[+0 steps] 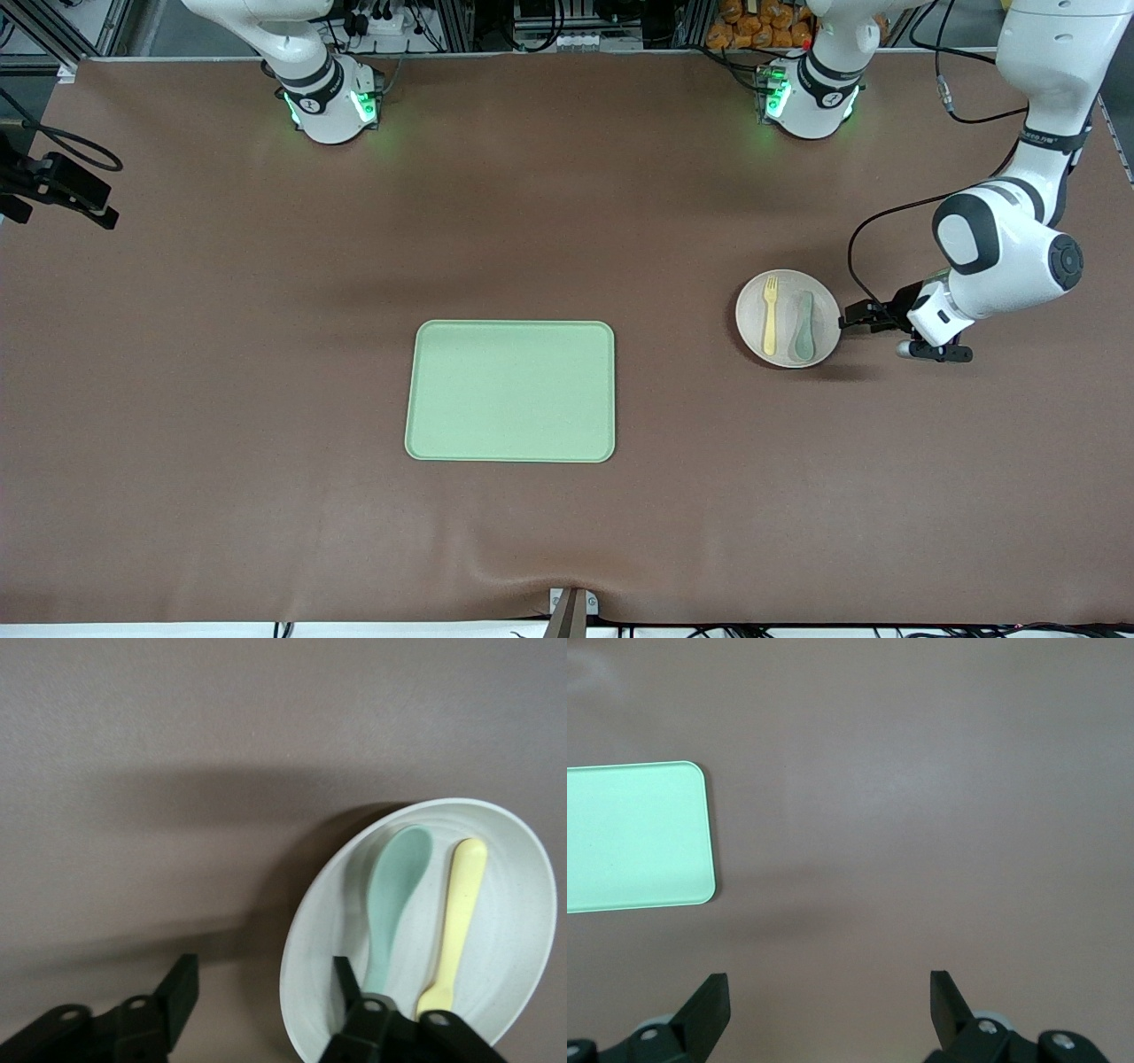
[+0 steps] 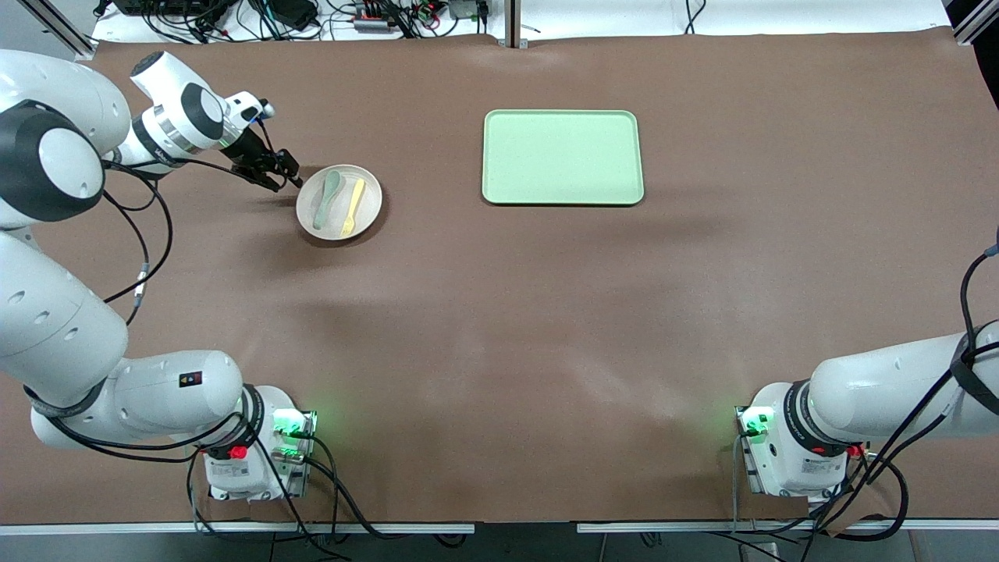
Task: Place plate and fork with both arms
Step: 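Close the left gripper on the white plate's rim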
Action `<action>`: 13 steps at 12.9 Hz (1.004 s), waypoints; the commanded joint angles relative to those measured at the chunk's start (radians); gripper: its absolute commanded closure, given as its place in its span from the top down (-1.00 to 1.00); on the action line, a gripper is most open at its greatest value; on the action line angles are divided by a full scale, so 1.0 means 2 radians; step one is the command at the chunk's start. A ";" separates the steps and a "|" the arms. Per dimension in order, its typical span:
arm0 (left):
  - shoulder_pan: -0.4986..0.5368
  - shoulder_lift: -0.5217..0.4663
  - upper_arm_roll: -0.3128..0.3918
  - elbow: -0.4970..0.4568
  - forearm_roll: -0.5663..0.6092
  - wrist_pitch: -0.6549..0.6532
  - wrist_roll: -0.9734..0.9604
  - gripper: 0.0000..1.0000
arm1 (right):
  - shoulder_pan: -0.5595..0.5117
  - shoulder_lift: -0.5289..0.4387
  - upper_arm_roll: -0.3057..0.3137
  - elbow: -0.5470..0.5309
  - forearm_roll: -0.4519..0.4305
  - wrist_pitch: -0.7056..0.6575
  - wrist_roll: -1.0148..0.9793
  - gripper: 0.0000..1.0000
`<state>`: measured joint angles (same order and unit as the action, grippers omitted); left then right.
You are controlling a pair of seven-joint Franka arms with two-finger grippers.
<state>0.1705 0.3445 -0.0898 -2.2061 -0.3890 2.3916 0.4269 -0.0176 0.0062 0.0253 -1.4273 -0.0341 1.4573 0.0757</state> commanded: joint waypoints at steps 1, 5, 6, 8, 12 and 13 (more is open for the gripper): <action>0.002 0.009 -0.005 -0.001 -0.014 0.010 0.012 0.18 | 0.000 0.000 -0.001 0.004 0.006 -0.002 0.000 1.00; 0.001 0.023 -0.017 0.000 -0.017 0.024 0.012 -0.05 | 0.000 0.000 -0.001 0.004 0.006 -0.002 0.000 1.00; 0.001 0.026 -0.018 0.000 -0.017 0.025 0.012 -0.13 | 0.000 0.000 -0.001 0.004 0.006 -0.002 0.000 1.00; 0.001 0.029 -0.025 0.002 -0.017 0.025 0.013 -0.30 | -0.001 0.000 -0.001 0.004 0.006 -0.002 0.000 1.00; 0.001 0.036 -0.026 0.005 -0.017 0.025 0.013 -0.54 | 0.000 0.000 -0.001 0.004 0.006 -0.002 -0.001 1.00; 0.001 0.036 -0.026 0.005 -0.017 0.025 0.013 -0.59 | 0.000 0.000 -0.001 0.004 0.006 -0.002 0.000 1.00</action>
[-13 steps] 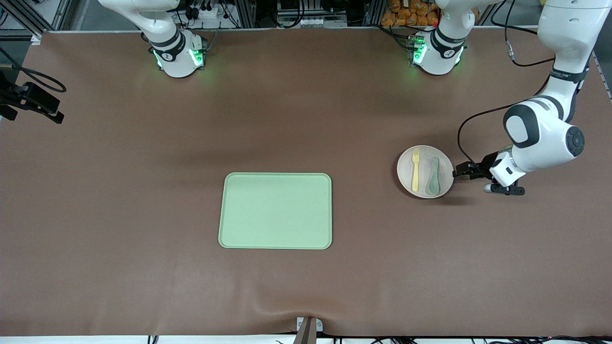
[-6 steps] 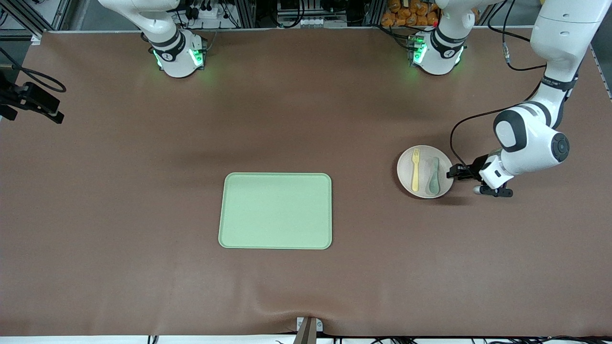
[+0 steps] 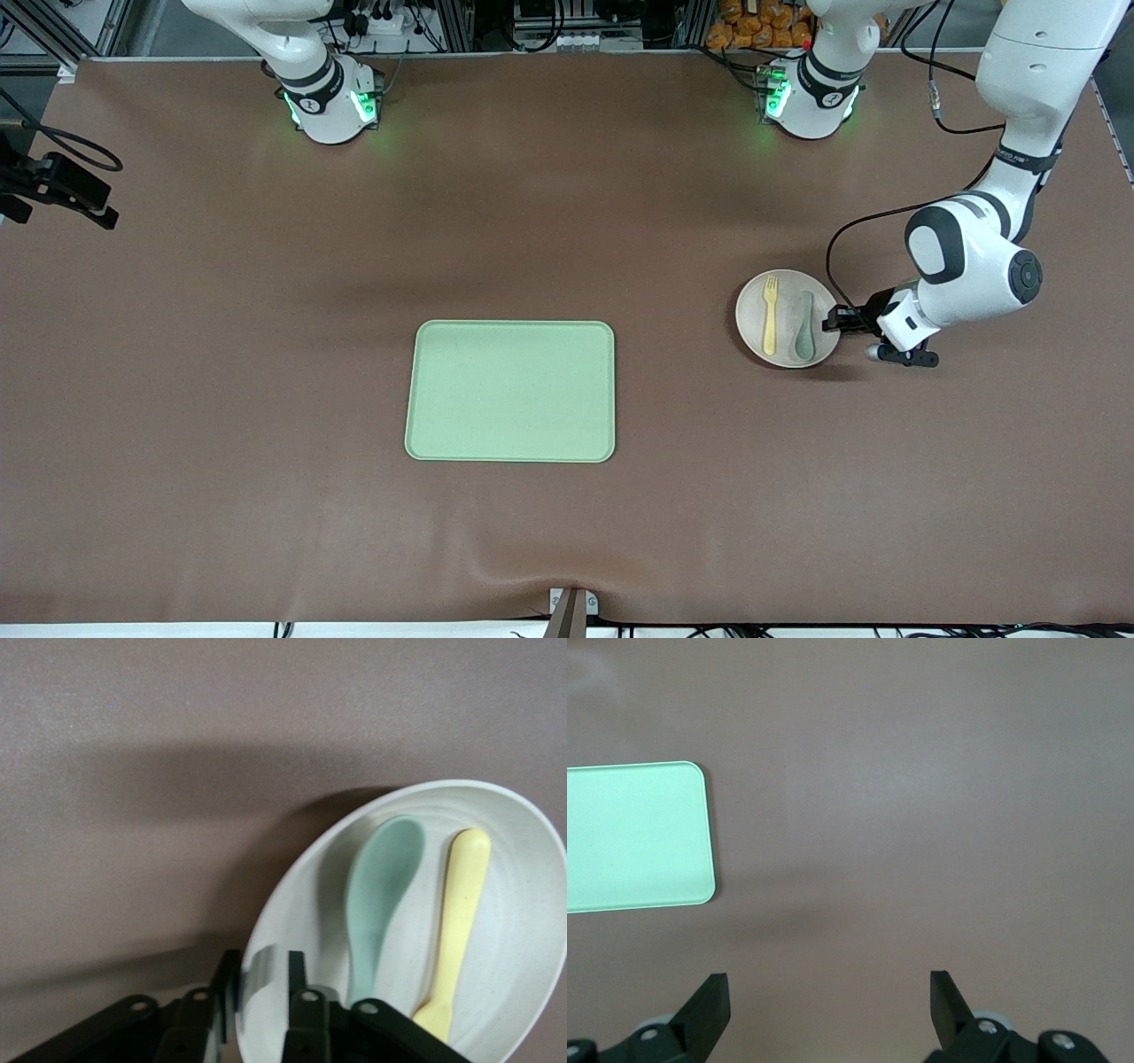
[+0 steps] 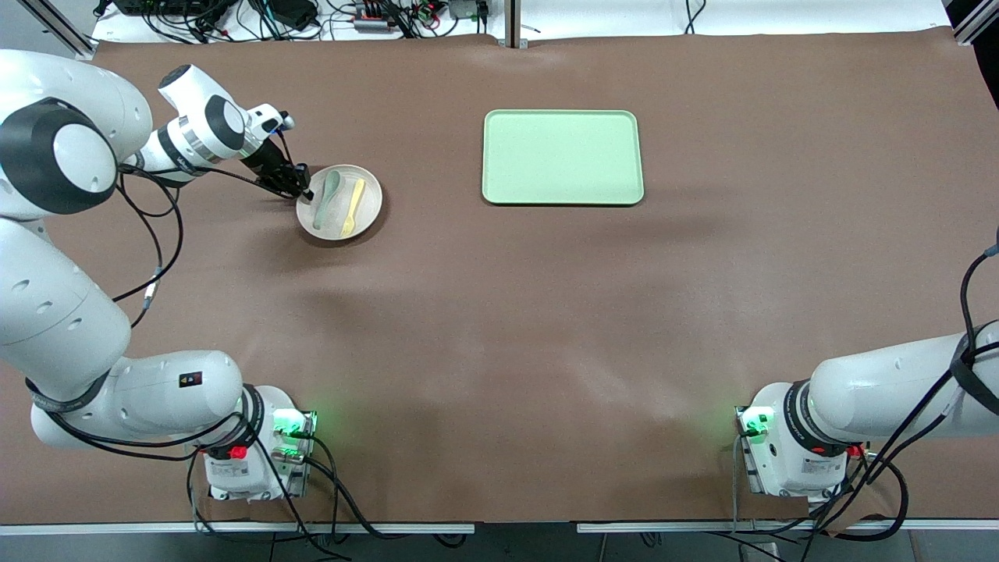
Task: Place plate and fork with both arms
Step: 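Close the left gripper on the white plate's rim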
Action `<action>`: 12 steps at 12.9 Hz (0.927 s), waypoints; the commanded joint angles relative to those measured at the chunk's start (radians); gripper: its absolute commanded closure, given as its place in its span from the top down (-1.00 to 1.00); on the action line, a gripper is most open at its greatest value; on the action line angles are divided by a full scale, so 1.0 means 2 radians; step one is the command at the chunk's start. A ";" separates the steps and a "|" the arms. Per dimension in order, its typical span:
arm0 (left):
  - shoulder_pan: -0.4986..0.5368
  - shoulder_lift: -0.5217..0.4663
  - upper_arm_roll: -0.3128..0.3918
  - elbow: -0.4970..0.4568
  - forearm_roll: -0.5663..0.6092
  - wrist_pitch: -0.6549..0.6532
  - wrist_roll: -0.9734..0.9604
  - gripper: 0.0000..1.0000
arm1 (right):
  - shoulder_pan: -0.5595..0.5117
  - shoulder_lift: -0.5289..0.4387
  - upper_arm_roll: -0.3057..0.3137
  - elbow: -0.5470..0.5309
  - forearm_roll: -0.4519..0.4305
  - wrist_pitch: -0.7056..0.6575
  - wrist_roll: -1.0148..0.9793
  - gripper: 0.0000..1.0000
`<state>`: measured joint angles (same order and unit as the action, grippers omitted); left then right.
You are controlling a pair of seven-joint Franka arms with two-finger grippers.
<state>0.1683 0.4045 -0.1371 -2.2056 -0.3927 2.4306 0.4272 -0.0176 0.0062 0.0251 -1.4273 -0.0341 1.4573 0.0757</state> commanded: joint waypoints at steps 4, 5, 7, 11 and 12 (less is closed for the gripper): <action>0.003 0.006 -0.003 0.004 -0.015 0.006 0.016 -0.86 | -0.001 0.000 -0.001 0.004 0.006 -0.002 -0.001 1.00; 0.003 0.007 -0.003 0.004 -0.015 0.005 0.016 -0.91 | 0.000 0.000 -0.001 0.003 0.006 -0.002 0.000 1.00; 0.000 0.007 -0.004 0.007 -0.015 0.006 0.016 -1.00 | 0.000 0.000 -0.001 0.004 0.006 -0.002 0.000 1.00; -0.001 0.013 -0.003 0.030 -0.015 0.000 0.017 -1.00 | 0.000 0.000 -0.001 0.004 0.006 -0.002 0.000 1.00; -0.001 0.013 -0.004 0.040 -0.015 -0.001 0.017 -1.00 | -0.001 0.000 -0.001 0.004 0.006 -0.002 0.000 1.00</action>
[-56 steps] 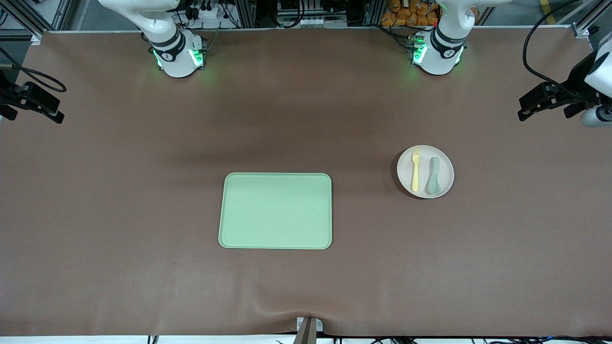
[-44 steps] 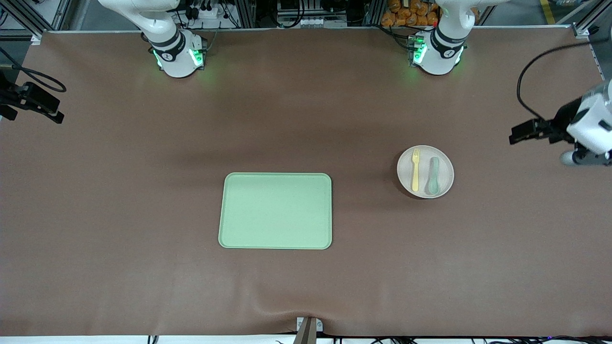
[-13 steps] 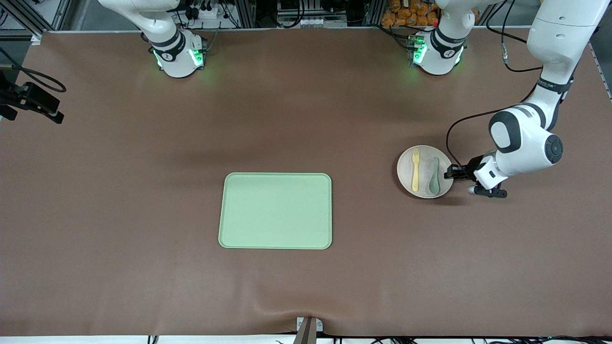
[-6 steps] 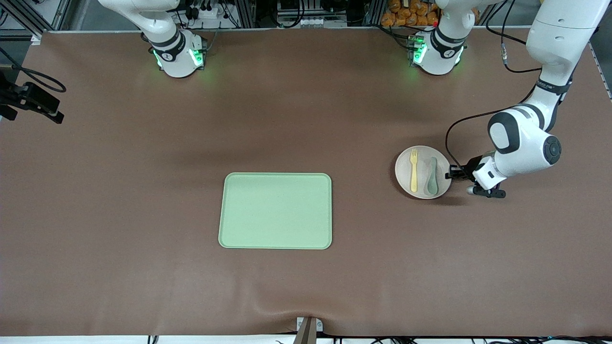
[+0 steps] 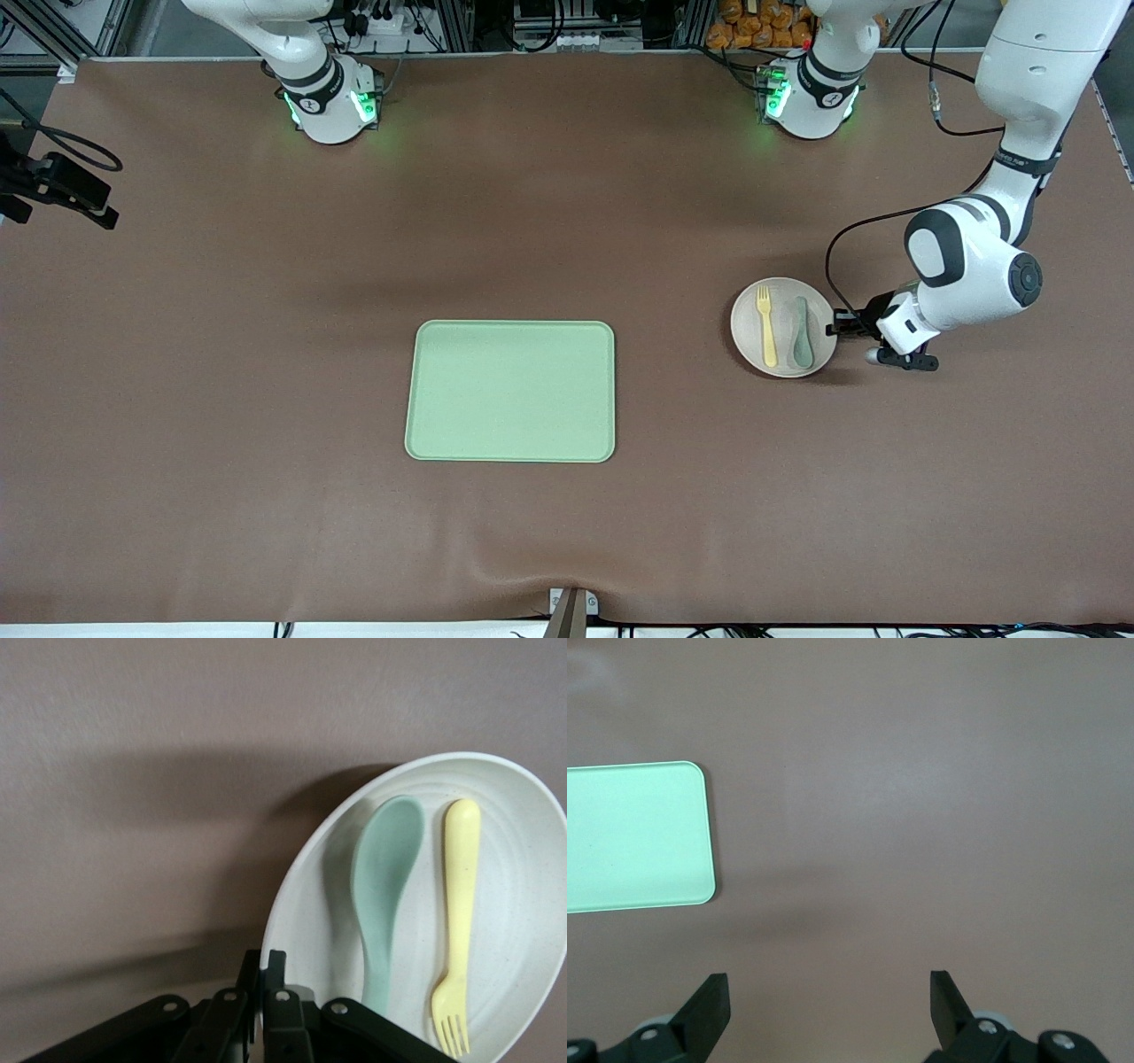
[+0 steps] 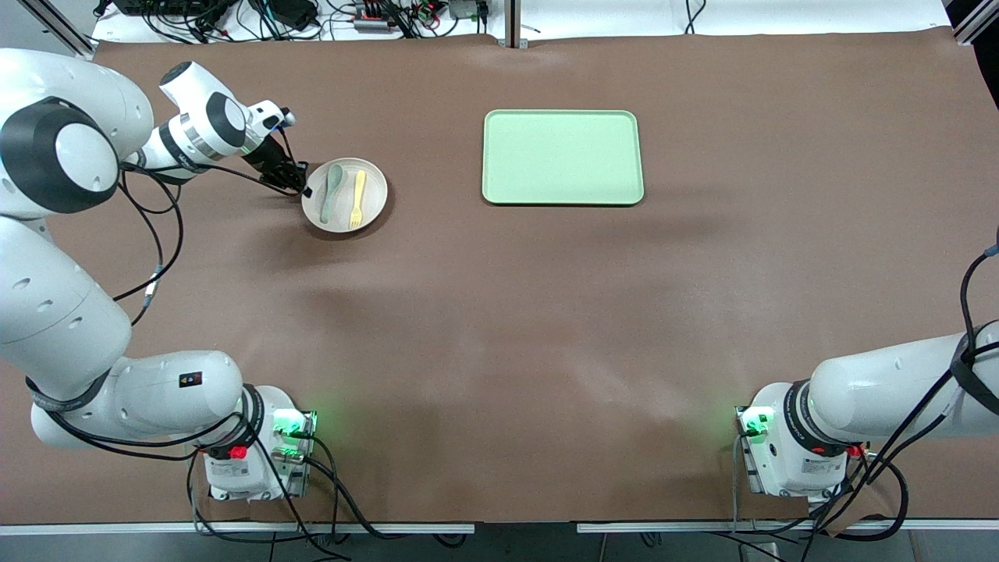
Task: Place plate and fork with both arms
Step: 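Carry the plate with the left gripper onto the green tray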
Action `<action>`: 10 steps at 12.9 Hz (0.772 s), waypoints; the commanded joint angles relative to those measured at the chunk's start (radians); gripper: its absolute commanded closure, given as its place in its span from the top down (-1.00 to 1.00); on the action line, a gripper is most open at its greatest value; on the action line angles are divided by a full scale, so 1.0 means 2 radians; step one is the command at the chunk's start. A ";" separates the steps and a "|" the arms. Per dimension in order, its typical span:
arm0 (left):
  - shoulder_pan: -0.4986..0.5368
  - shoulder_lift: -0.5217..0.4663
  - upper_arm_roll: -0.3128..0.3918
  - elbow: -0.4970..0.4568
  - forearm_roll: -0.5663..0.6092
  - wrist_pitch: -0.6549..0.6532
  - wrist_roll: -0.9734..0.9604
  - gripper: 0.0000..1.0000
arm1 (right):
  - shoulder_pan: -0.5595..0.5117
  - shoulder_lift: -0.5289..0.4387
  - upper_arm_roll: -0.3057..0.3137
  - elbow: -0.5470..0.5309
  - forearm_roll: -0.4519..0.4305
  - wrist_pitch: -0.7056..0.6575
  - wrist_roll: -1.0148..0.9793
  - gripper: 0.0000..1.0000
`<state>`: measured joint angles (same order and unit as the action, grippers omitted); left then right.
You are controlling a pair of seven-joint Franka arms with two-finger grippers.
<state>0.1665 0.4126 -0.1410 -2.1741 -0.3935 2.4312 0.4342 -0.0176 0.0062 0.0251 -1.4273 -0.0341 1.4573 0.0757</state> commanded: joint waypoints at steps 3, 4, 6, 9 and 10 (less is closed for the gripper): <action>-0.004 0.022 -0.012 0.107 -0.014 -0.066 0.002 -1.00 | -0.001 0.000 -0.001 0.004 0.006 -0.002 0.000 1.00; -0.005 0.035 -0.012 0.146 -0.014 -0.100 -0.008 -1.00 | -0.001 0.000 -0.001 0.004 0.006 -0.002 0.000 1.00; -0.020 0.051 -0.012 0.209 -0.009 -0.153 -0.039 -1.00 | -0.001 0.000 -0.001 0.004 0.006 -0.002 0.000 1.00; -0.075 0.065 -0.010 0.268 0.010 -0.168 -0.154 -1.00 | -0.002 0.000 -0.001 0.004 0.006 -0.002 0.000 1.00; -0.095 0.073 -0.010 0.286 0.018 -0.168 -0.191 -1.00 | -0.002 0.000 -0.002 0.004 0.006 -0.002 0.000 1.00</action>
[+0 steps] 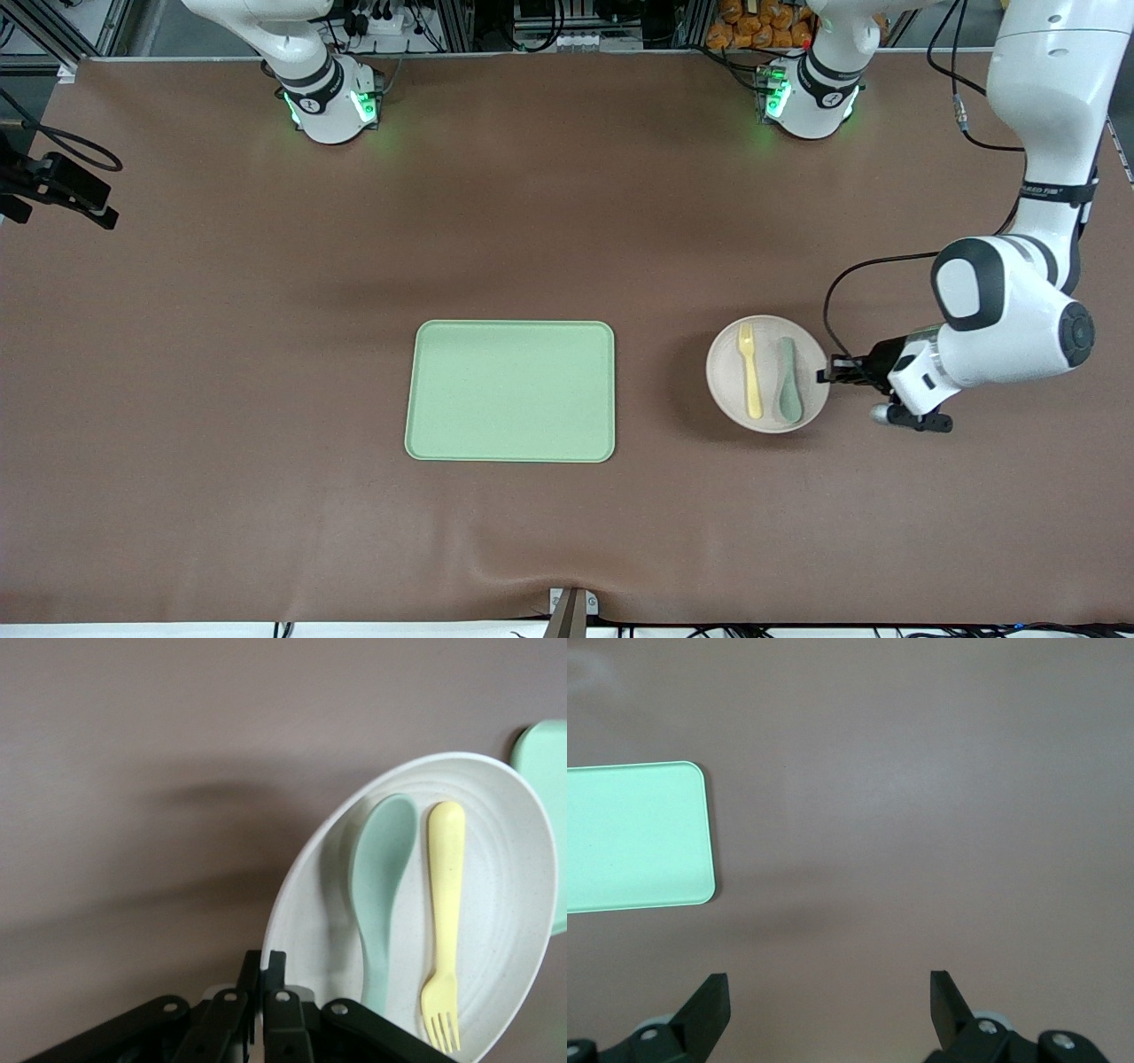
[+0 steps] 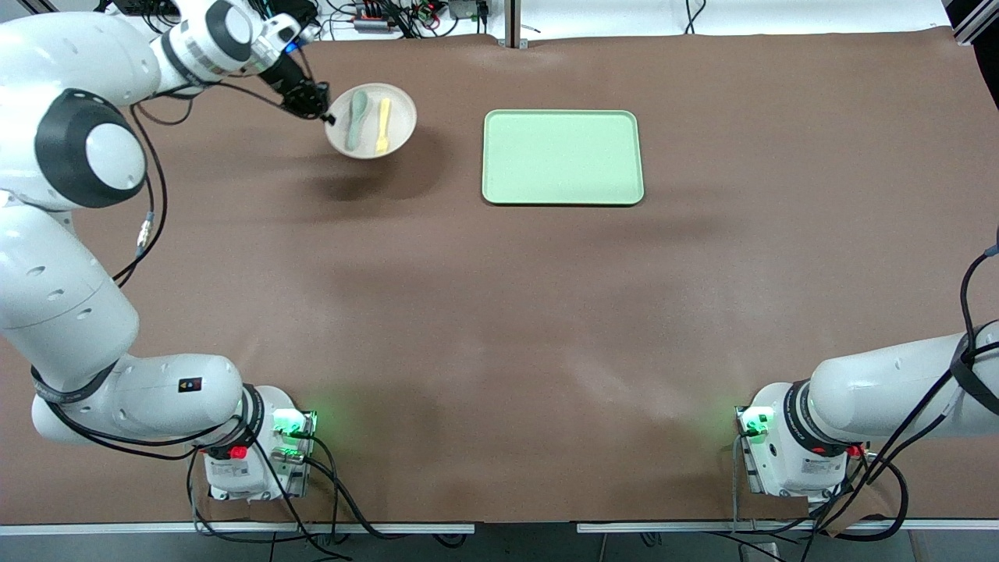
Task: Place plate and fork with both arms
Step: 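Carry the plate with the left gripper onto the green tray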
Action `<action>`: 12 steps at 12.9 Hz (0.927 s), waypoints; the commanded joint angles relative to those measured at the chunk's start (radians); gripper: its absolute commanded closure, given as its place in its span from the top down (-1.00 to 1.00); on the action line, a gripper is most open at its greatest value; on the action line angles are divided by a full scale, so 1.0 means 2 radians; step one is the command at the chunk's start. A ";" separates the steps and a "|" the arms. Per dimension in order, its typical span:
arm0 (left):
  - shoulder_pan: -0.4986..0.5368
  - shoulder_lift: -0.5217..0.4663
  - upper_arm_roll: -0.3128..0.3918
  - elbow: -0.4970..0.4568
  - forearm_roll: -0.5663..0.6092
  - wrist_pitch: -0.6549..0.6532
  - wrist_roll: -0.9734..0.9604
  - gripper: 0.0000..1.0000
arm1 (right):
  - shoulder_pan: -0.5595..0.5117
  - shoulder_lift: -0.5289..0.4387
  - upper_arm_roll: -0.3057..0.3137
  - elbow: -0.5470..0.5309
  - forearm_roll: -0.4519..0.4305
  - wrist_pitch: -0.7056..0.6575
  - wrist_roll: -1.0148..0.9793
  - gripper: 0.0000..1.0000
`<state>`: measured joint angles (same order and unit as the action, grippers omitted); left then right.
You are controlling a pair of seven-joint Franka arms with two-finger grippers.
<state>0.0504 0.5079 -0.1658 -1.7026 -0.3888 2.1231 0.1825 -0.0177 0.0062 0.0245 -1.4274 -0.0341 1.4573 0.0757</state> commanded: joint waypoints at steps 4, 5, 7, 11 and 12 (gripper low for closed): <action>-0.099 0.062 0.002 0.109 0.036 -0.014 -0.185 -1.00 | -0.001 0.000 -0.002 0.003 0.006 -0.002 0.000 1.00; -0.118 0.074 0.003 0.129 0.036 -0.014 -0.220 -1.00 | -0.002 0.000 -0.002 0.004 0.006 -0.002 0.000 1.00; -0.157 0.100 0.006 0.166 0.035 -0.012 -0.280 -1.00 | -0.001 0.000 -0.002 0.003 0.006 -0.002 0.000 1.00; -0.226 0.156 0.008 0.212 0.034 0.046 -0.337 -1.00 | -0.001 0.001 -0.001 0.004 0.006 0.000 0.000 1.00; -0.243 0.167 0.008 0.212 0.035 0.070 -0.339 -1.00 | -0.001 0.001 -0.001 0.003 0.006 0.000 0.000 1.00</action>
<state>-0.3829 0.7780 -0.1618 -1.3367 -0.3355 2.2063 -0.4667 -0.0177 0.0064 0.0226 -1.4273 -0.0341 1.4584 0.0757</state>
